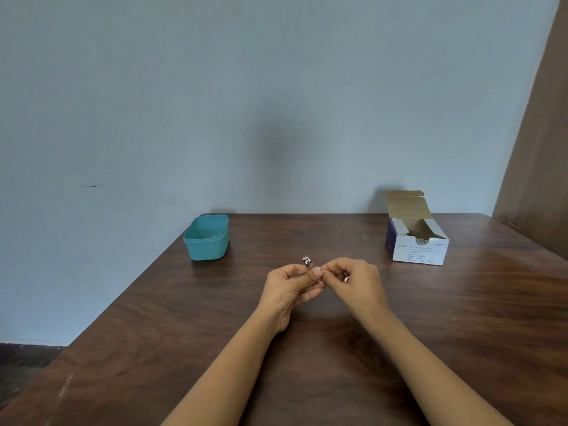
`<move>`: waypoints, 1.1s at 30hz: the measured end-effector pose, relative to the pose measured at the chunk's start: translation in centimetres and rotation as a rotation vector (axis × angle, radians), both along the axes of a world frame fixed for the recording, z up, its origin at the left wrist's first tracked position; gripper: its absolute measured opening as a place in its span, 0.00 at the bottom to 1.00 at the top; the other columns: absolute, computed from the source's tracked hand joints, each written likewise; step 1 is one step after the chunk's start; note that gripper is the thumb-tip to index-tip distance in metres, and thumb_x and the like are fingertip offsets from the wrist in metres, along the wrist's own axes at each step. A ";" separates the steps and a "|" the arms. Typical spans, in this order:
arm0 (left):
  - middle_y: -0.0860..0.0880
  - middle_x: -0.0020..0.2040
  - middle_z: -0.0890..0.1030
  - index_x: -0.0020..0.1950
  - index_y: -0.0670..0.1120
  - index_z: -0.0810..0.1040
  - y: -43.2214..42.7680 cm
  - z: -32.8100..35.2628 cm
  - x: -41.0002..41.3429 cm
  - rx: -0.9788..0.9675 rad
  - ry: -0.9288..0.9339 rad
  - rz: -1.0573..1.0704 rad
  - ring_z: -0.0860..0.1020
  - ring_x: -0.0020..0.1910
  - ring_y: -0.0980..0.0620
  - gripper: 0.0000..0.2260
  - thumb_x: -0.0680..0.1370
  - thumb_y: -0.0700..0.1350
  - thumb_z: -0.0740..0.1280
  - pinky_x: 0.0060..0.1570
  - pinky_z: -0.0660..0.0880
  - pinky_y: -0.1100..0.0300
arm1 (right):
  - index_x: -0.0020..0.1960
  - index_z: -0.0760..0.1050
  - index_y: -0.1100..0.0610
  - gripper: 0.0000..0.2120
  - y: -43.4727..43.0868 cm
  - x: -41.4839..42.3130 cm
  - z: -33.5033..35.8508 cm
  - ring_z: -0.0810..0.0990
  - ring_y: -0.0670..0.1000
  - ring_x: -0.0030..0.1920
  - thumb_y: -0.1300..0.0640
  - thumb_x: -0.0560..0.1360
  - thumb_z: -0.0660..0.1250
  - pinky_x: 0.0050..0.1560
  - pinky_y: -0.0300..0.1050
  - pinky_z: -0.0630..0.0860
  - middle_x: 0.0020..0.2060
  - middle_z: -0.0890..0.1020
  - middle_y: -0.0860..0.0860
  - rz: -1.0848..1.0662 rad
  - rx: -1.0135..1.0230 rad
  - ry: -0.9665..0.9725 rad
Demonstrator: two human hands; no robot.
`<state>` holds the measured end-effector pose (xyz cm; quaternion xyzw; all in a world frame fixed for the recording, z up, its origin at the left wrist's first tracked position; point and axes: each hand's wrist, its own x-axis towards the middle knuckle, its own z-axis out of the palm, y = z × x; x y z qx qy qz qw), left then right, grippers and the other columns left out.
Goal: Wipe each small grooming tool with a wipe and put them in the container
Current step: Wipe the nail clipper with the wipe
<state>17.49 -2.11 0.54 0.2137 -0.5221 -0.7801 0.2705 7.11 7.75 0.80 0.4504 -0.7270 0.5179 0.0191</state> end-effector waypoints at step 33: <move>0.49 0.26 0.69 0.36 0.41 0.80 1.0 -1.3 -0.7 -0.855 -0.188 0.186 0.65 0.28 0.54 0.14 0.75 0.50 0.69 0.30 0.65 0.58 | 0.37 0.83 0.53 0.04 -0.1 -1.3 -0.2 0.73 0.40 0.30 0.61 0.66 0.76 0.32 0.31 0.68 0.33 0.81 0.48 0.018 -0.175 -0.299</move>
